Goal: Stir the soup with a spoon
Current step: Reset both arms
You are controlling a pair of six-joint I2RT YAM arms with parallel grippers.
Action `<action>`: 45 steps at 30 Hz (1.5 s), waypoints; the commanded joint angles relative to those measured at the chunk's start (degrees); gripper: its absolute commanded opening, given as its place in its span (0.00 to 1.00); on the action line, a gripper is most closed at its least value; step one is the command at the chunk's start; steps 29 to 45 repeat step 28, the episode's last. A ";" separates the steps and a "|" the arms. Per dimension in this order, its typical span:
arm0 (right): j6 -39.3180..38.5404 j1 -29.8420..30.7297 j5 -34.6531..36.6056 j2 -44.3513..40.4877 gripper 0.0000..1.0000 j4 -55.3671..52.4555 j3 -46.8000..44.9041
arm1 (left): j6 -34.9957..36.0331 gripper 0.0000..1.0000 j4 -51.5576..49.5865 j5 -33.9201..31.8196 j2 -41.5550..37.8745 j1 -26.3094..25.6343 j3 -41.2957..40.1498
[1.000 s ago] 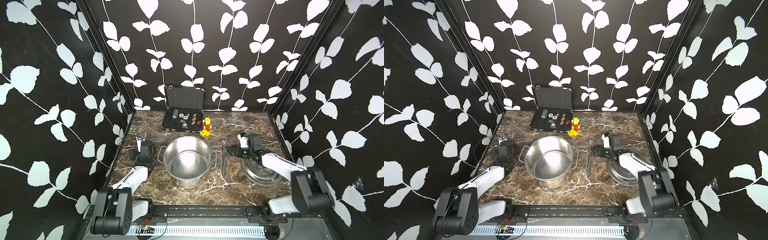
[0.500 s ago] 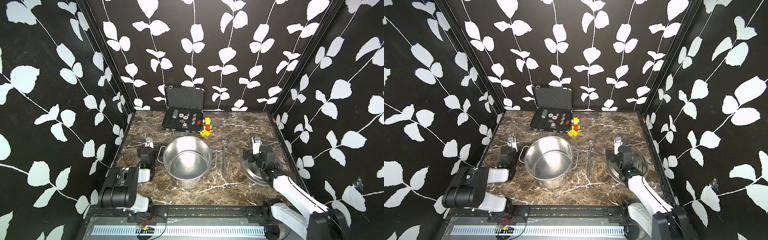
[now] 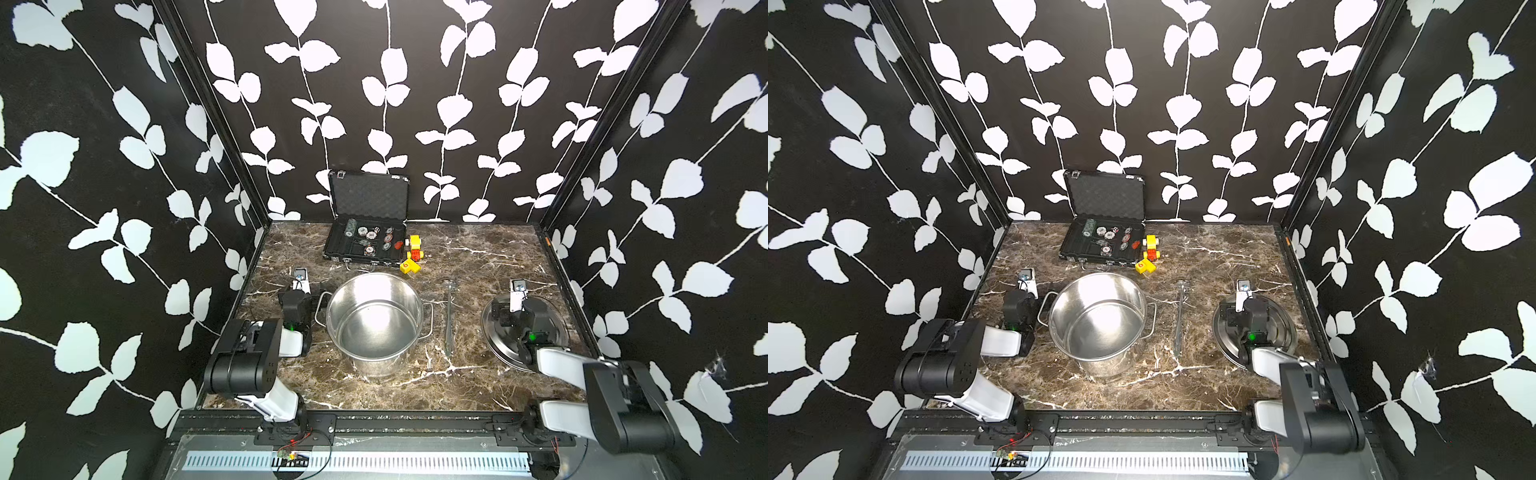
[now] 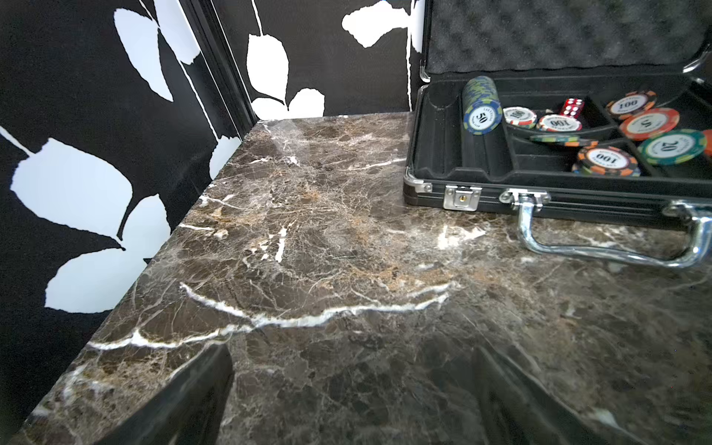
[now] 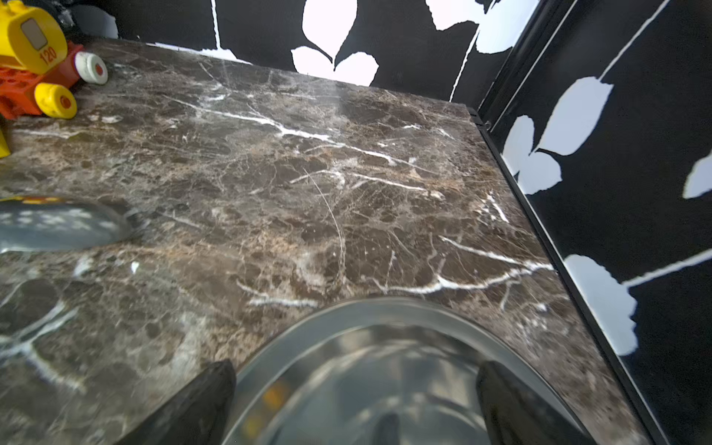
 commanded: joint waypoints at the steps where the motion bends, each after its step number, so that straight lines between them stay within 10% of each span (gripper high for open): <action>1: 1.23 -1.40 -3.39 6.37 1.00 9.98 2.77 | 0.81 0.99 -1.75 -0.14 -1.04 -0.38 1.11; 45: 2.27 -2.46 -4.51 10.18 0.99 4.93 7.49 | 3.80 0.99 -5.95 7.02 -0.62 -0.47 3.62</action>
